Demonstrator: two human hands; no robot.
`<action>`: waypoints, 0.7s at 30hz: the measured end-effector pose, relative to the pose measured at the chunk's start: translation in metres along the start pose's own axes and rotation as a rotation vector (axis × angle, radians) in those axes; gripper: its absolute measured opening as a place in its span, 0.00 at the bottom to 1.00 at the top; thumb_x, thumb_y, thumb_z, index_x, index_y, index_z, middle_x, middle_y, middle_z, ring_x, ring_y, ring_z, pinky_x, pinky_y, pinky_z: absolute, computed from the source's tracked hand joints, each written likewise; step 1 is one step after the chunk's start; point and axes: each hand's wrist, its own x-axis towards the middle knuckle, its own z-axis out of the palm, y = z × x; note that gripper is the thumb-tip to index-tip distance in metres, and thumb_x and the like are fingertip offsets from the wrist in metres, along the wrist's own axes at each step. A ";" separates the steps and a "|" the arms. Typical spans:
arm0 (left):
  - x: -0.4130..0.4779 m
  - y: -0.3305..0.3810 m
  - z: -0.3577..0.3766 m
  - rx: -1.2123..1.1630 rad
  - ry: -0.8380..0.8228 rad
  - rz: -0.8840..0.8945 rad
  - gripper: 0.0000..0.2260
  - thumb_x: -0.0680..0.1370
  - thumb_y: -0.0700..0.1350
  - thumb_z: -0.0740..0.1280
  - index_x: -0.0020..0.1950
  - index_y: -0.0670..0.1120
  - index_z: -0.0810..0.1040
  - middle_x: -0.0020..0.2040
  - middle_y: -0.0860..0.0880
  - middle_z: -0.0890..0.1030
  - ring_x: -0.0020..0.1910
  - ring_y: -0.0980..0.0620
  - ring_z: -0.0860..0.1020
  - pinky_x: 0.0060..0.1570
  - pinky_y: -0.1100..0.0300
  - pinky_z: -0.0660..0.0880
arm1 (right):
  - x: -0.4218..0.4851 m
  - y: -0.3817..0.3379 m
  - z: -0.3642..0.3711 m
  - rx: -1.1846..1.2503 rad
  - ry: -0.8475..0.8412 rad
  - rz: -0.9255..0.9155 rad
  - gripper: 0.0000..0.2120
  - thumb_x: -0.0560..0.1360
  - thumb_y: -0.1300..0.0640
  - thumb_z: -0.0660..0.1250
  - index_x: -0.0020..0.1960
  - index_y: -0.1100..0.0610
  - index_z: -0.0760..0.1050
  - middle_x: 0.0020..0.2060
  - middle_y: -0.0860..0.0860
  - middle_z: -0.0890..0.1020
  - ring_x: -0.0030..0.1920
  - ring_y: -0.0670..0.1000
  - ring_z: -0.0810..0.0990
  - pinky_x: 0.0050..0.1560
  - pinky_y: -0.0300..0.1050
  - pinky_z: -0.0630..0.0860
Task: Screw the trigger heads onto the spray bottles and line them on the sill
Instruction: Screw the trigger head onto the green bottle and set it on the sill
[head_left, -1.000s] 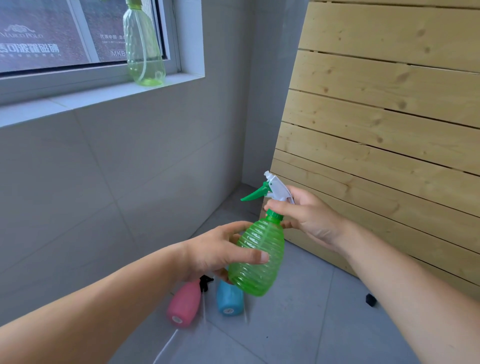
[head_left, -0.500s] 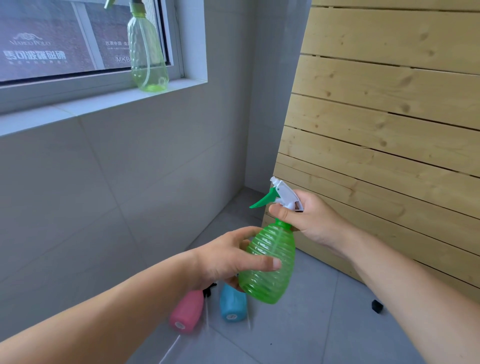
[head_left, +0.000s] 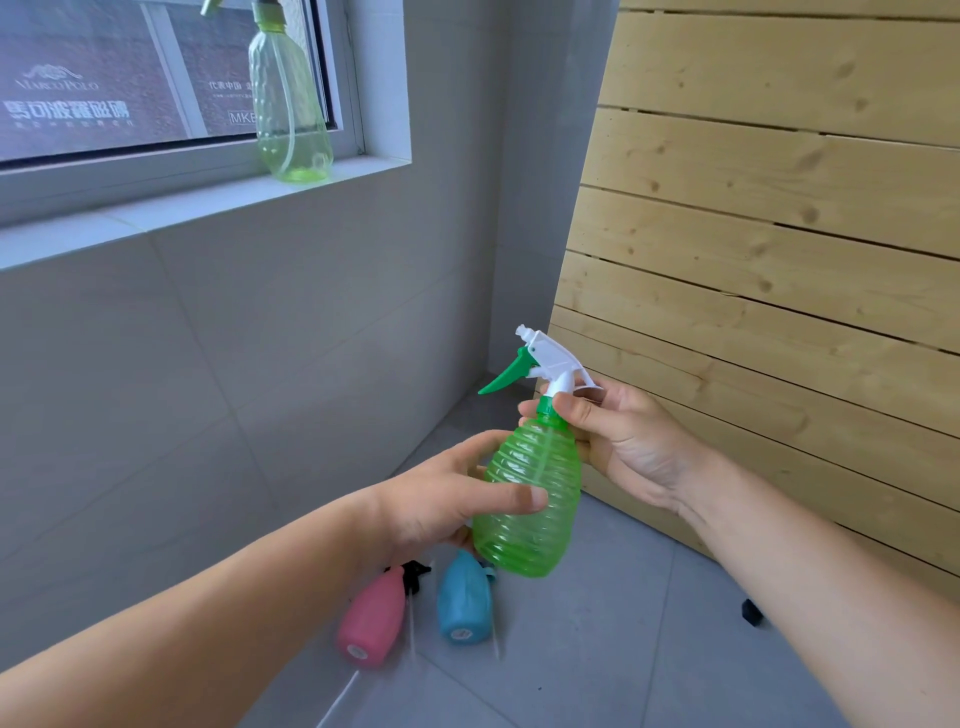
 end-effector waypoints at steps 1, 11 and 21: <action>0.000 0.000 -0.001 -0.010 0.003 0.007 0.26 0.71 0.47 0.77 0.67 0.56 0.77 0.63 0.40 0.84 0.63 0.35 0.82 0.63 0.34 0.77 | 0.001 0.000 0.002 -0.026 0.013 -0.018 0.20 0.71 0.60 0.70 0.61 0.65 0.75 0.49 0.61 0.85 0.48 0.58 0.84 0.48 0.50 0.83; 0.009 -0.002 -0.003 -0.012 0.083 0.042 0.27 0.68 0.48 0.80 0.66 0.54 0.78 0.60 0.39 0.85 0.58 0.35 0.85 0.51 0.46 0.81 | 0.012 0.007 0.007 -0.172 0.218 -0.107 0.11 0.74 0.64 0.71 0.56 0.66 0.79 0.45 0.60 0.86 0.48 0.57 0.84 0.51 0.48 0.83; 0.006 0.009 -0.020 -0.107 0.231 0.142 0.22 0.76 0.49 0.77 0.68 0.56 0.77 0.61 0.46 0.87 0.59 0.43 0.86 0.59 0.44 0.83 | 0.013 0.018 0.016 -0.318 0.192 -0.060 0.12 0.77 0.56 0.69 0.58 0.60 0.78 0.51 0.57 0.87 0.48 0.52 0.85 0.47 0.45 0.81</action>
